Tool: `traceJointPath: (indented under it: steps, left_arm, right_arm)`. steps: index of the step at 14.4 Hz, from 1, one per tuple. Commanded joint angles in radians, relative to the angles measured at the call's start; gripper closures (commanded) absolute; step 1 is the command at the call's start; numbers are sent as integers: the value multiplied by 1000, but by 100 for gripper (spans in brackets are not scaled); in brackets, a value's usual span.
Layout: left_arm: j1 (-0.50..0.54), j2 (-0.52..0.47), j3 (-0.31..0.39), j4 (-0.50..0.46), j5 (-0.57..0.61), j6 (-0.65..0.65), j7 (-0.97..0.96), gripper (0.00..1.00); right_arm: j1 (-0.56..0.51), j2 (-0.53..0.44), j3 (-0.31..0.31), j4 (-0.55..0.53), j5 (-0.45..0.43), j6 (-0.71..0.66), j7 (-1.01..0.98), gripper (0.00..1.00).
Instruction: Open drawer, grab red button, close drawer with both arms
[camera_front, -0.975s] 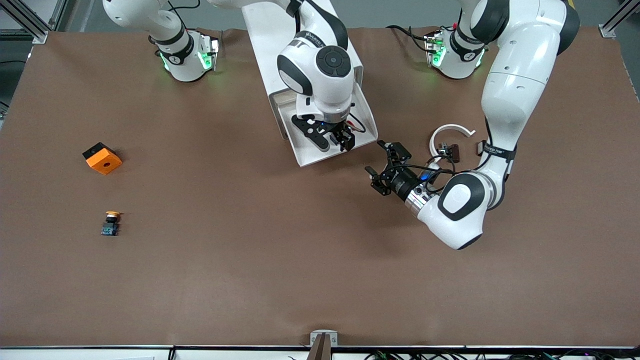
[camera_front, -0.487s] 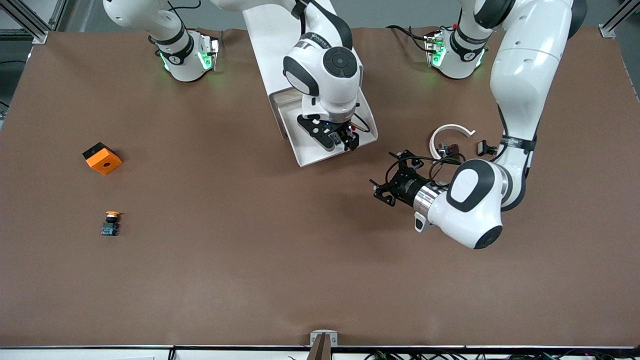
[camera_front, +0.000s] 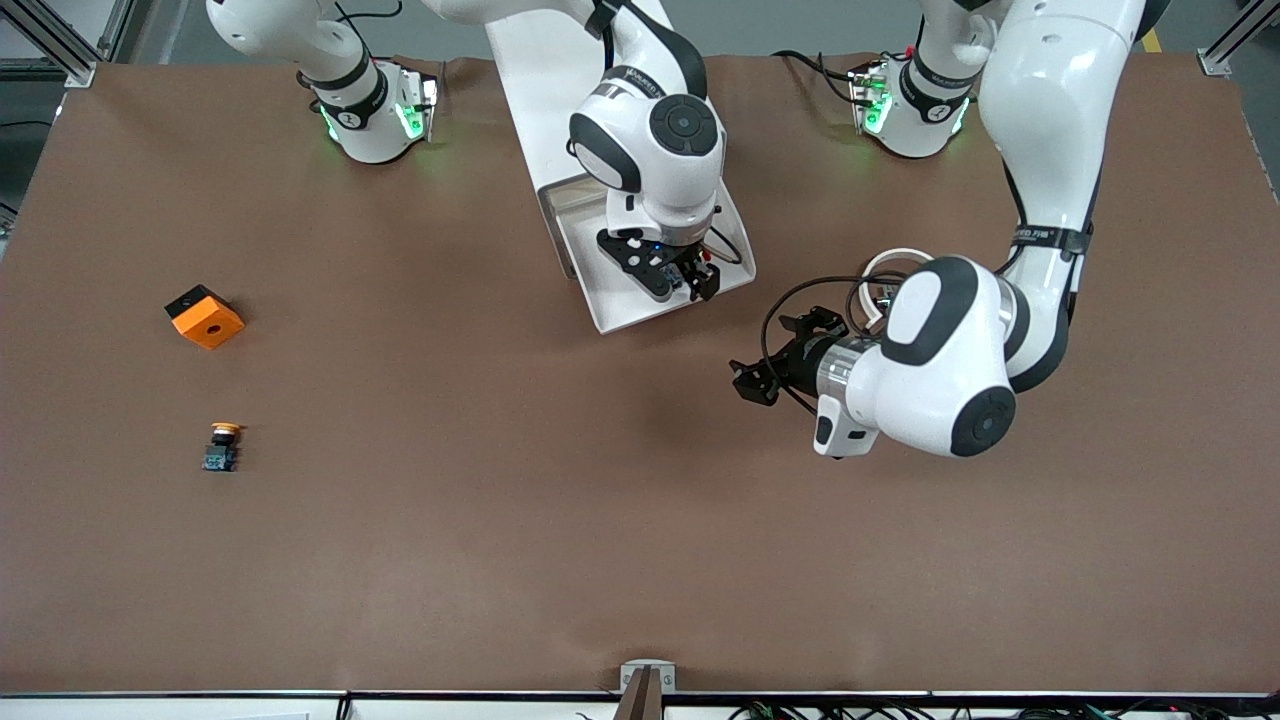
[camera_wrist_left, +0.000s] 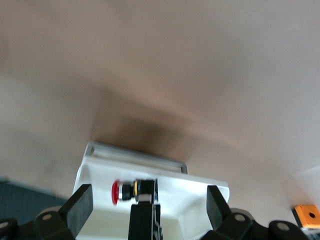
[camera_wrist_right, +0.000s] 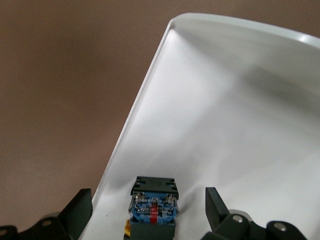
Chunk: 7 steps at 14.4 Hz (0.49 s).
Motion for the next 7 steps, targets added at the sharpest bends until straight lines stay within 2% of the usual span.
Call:
traceJointPath:
  steps: [1,2,3,4,5,7]
  left_arm:
    - [-44,-44,1,-21,118,78,37,0]
    - [-55,-44,3,-21,147,102,37,0]
    - [-58,-44,3,-21,162,121,37,0]
    - [-63,-43,3,-21,184,148,37,0]
    - [-69,-41,3,-24,208,176,37,0]
    - [-80,-38,3,-24,263,229,37,0]
  right_arm:
    - [15,18,-11,26,-6,-8,15,0]
    - [15,18,-11,26,-6,-8,7,0]
    - [15,18,-11,26,-8,-8,4,5]
    - [14,18,-11,26,-8,-8,4,19]
    - [12,17,-11,27,-6,-8,6,38]
    - [11,17,-11,27,-5,-8,9,92]
